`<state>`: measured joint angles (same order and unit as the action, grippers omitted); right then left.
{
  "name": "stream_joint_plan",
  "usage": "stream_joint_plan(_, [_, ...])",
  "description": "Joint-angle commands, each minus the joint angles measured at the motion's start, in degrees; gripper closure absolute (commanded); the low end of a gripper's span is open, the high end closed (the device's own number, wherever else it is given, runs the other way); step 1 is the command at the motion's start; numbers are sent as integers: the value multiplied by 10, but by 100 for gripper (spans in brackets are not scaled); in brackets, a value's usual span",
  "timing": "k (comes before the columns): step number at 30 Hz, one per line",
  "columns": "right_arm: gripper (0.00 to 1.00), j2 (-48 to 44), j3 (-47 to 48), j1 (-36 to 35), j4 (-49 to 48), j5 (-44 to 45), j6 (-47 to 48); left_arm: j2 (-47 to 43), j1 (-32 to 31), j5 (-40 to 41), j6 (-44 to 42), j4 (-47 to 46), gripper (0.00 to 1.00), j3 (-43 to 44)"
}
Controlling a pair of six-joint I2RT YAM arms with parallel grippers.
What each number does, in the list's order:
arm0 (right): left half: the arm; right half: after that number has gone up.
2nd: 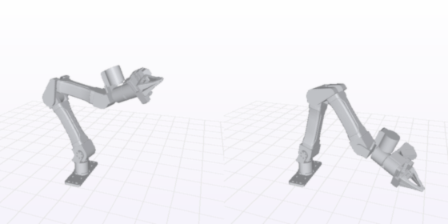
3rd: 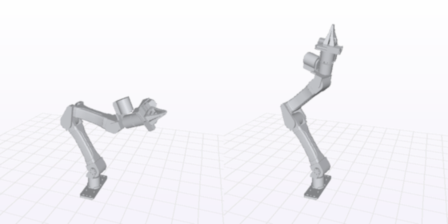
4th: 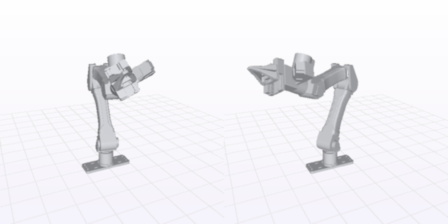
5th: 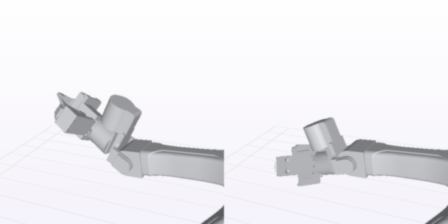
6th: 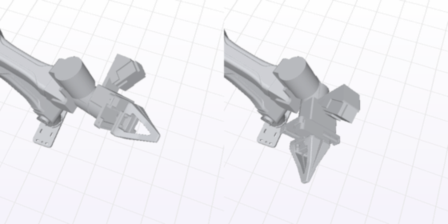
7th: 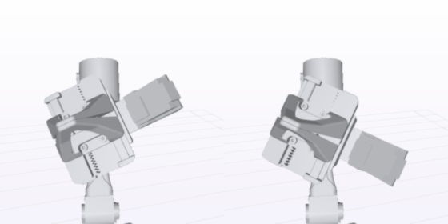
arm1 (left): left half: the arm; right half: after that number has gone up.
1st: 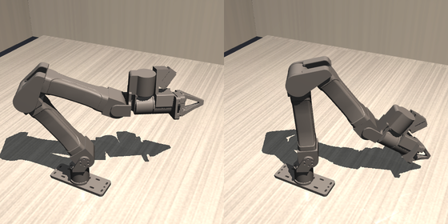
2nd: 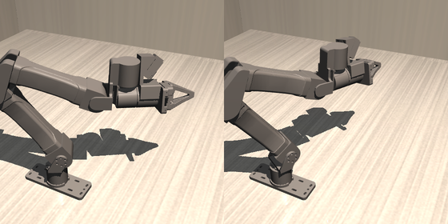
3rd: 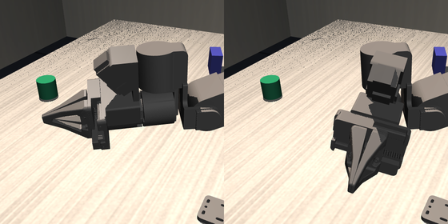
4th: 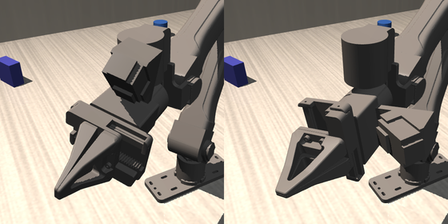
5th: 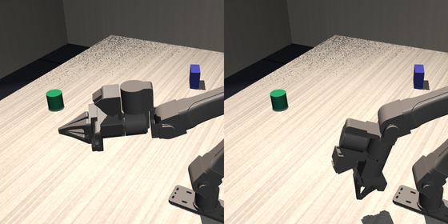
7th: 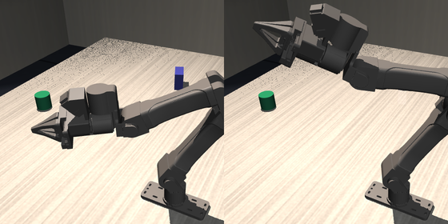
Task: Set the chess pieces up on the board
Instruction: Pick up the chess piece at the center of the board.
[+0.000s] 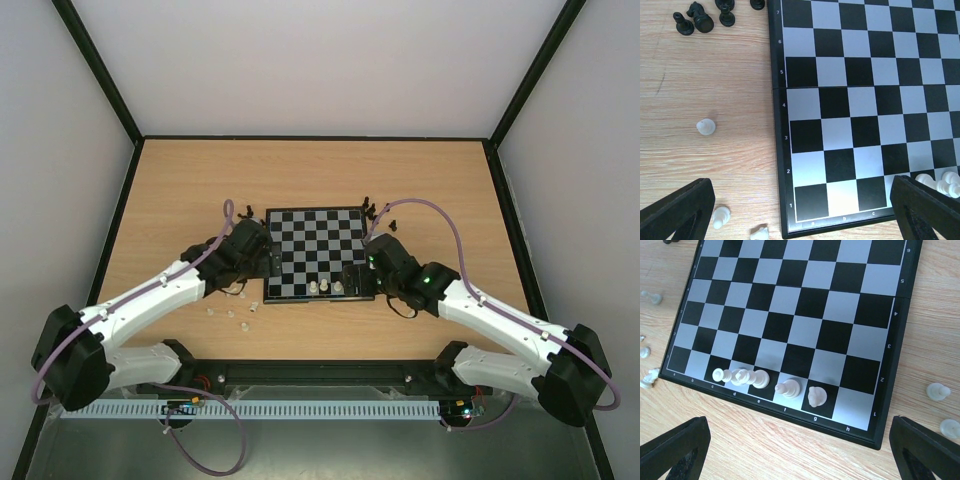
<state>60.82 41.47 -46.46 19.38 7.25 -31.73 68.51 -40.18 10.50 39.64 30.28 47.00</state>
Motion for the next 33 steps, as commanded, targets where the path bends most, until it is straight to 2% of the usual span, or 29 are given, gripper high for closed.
stream_joint_plan(1, [1, 2, -6, 3, -9, -11, 5, 11, 4, 0, 6, -8, 1, 23])
stream_joint_plan(18, [1, 3, -7, 3, -9, -27, 9, 22, 3, -30, 8, -42, 1, 22])
stream_joint_plan(26, [1, -9, -10, 3, -7, -11, 5, 35, 3, -14, 23, -7, 1, 38])
stream_joint_plan(33, [1, -11, -8, 3, -6, -1, 2, 7, 1, -30, 1, -20, 1, 22])
